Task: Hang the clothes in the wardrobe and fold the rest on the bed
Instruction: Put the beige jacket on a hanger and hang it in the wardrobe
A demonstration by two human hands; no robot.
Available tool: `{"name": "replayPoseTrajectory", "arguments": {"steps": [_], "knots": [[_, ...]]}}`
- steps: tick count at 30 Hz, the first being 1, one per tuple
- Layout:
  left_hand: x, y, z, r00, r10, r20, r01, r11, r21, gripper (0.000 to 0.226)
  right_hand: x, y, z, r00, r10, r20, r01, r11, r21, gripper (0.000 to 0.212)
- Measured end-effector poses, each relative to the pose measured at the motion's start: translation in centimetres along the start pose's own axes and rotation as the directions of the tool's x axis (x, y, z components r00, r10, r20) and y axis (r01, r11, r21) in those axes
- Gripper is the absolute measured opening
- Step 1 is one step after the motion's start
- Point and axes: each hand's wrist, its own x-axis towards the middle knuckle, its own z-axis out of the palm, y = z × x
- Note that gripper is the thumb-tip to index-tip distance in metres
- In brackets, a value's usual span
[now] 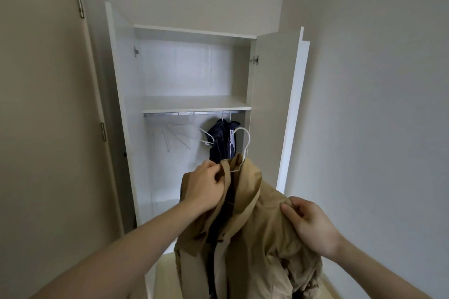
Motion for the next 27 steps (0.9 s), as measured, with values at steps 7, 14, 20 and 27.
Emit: {"name": "replayPoseTrajectory", "arguments": {"steps": [7,14,20,27], "knots": [[4.0,-0.4,5.6,0.999,-0.022,-0.032,0.018,0.994,-0.111,0.025,6.8,3.3,2.4,1.000,0.020,0.009,-0.020,0.999,-0.038,0.037],[12.9,-2.6,10.8,0.996,0.056,0.070,-0.047,0.992,-0.120,0.020,16.6,8.8,1.2,0.999,-0.014,0.049,0.019,0.994,-0.109,0.030],[18.3,-3.8,15.3,0.985,0.168,0.044,-0.152,0.954,-0.257,0.027,25.1,13.7,-0.5,0.988,-0.028,0.154,0.056,0.981,-0.184,0.022],[25.9,-11.1,18.9,0.982,0.100,0.160,-0.096,0.995,-0.033,0.033,35.0,16.8,1.9,0.990,-0.074,0.120,0.089,0.988,-0.125,0.021]]}}
